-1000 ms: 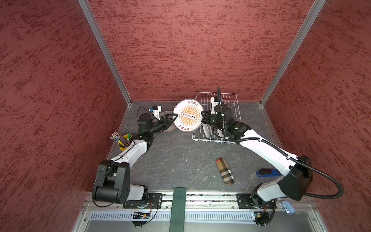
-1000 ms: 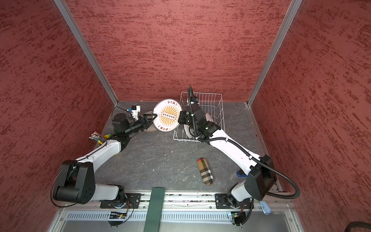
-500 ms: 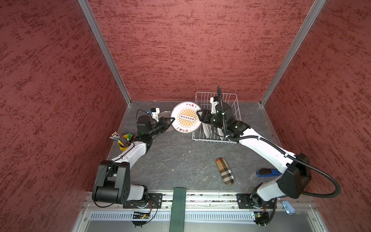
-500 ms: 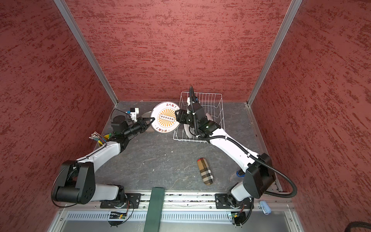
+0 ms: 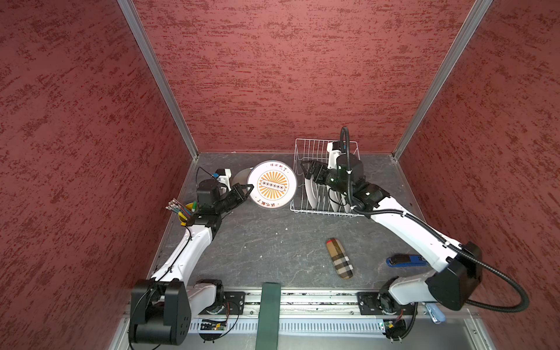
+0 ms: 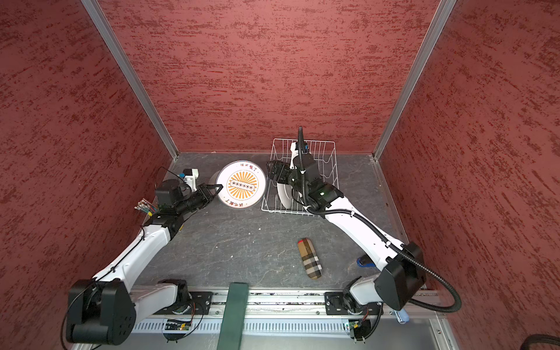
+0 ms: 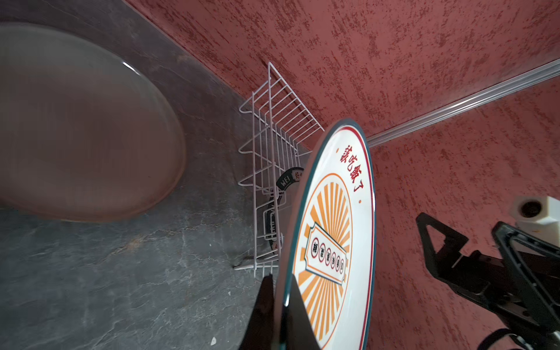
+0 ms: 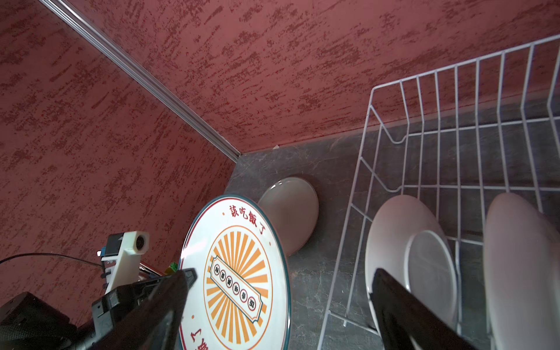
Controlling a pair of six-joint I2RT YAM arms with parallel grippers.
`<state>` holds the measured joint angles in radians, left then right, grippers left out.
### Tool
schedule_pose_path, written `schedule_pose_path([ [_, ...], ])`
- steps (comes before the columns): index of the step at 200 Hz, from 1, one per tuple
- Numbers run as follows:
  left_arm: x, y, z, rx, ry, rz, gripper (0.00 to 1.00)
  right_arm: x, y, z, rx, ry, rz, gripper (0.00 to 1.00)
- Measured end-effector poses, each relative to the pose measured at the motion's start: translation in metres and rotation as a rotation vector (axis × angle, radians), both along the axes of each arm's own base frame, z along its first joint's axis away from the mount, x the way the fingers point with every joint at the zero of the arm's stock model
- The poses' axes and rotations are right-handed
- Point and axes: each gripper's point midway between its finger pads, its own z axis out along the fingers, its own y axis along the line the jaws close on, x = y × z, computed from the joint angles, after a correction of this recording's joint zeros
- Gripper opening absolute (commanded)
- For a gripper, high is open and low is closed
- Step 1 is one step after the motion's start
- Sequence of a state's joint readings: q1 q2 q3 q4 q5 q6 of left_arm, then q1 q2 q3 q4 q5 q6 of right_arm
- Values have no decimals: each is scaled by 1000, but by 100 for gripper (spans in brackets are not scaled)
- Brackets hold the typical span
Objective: Unload the plates from the dish rack
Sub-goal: Place a plate at the center of the table.
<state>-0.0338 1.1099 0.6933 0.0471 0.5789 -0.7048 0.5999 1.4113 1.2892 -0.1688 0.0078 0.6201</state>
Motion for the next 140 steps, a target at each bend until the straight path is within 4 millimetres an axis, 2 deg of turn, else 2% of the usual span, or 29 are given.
schedule_pose_path([
  [34, -22, 15, -23, 99, 70, 63, 0, 0, -6, -2, -10, -4, -23, 96],
  [80, -59, 30, -74, 207, 225, 99, 0, -5, -15, -22, -48, 29, -45, 96],
  [140, -97, 39, -143, 217, 382, 140, 0, -5, -21, -19, -54, 16, -61, 95],
])
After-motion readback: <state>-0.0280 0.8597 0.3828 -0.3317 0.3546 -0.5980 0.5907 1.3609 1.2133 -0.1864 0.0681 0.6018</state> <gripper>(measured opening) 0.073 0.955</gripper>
